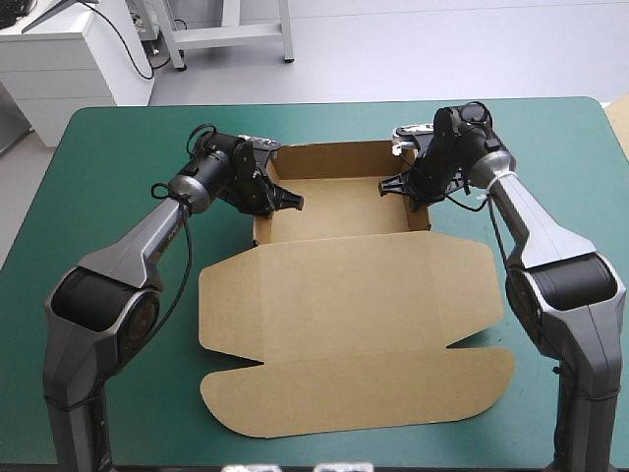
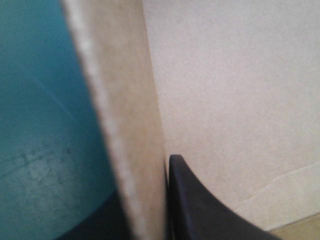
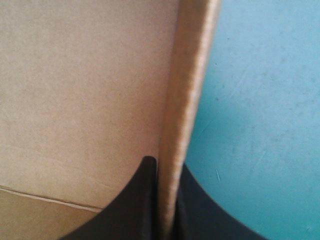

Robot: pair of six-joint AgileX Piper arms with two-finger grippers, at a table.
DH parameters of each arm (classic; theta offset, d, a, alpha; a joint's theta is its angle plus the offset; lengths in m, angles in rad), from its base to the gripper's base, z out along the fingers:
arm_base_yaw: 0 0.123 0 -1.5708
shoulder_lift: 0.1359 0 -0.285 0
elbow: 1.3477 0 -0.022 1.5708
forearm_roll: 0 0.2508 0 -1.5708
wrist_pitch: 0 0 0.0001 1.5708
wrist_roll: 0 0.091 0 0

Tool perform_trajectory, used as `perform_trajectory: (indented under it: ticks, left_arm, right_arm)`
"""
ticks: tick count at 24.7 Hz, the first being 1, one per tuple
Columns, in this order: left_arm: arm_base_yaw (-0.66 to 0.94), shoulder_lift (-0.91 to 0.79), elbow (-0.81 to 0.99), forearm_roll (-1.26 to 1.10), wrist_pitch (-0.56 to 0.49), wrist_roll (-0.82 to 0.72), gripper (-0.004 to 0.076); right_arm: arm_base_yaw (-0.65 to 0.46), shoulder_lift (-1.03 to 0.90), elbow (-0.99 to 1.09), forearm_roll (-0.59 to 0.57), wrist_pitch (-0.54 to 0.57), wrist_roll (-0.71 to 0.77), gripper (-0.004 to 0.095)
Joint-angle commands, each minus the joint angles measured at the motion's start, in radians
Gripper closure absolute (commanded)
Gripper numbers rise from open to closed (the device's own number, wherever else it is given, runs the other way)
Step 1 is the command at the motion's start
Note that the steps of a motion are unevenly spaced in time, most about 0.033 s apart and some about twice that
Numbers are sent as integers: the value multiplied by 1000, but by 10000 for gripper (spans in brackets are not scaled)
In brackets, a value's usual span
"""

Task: Fold the box

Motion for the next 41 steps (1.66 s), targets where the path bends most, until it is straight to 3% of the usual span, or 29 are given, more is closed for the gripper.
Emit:
perform_trajectory:
  ticks: [1, 4, 7, 9, 12, 14, 17, 20, 25, 29, 30, 33, 36, 37, 41]
  left_arm:
    - [-20, -20, -9, -92, -24, 66, 701]
    - [-18, -22, -25, -92, -11, 74, 699]
    - [-18, -22, -68, -92, 40, 129, 622]
    - [-17, -22, -115, -90, 82, 142, 495]
    - [-5, -22, -181, -95, 112, 138, 269]
    - [0, -22, -231, -93, 148, 131, 163]
    - [3, -22, -289, -86, 184, 120, 142]
    - [3, -27, -358, -82, 237, 110, 142]
    - [3, -88, -366, -9, 237, 92, 143]
    - [6, -197, -366, 87, 235, 92, 218]
    - [6, -227, -366, 75, 235, 92, 269]
    - [-9, -324, -358, 98, 235, 124, 533]
    - [-7, -390, -337, 98, 237, 163, 696]
    - [-7, -415, -328, 98, 237, 186, 731]
    - [-7, -525, -233, 87, 237, 231, 729]
  right_arm:
    - [11, -28, -18, 90, -2, -63, 923]
    - [11, -28, -18, 85, -2, -69, 923]
    - [11, -29, -18, 73, -2, -69, 863]
    - [11, -37, -18, 75, -2, -71, 737]
    - [9, -49, -18, 85, -2, -76, 467]
    - [9, -59, -18, 88, -2, -74, 263]
    - [9, -79, -21, 86, -2, -62, 94]
    - [9, -126, -50, 84, -2, -52, 99]
    - [9, -243, -68, 23, -2, -50, 100]
    - [7, -363, -68, -30, -2, -46, 100]
    - [7, -383, -68, -24, -2, -46, 100]
    - [7, -418, -68, -10, -2, -49, 100]
    - [7, -423, -68, -10, -2, -49, 100]
    - [7, -423, -68, -10, -2, -49, 100]
    - [7, -403, -68, -19, -2, -49, 100]
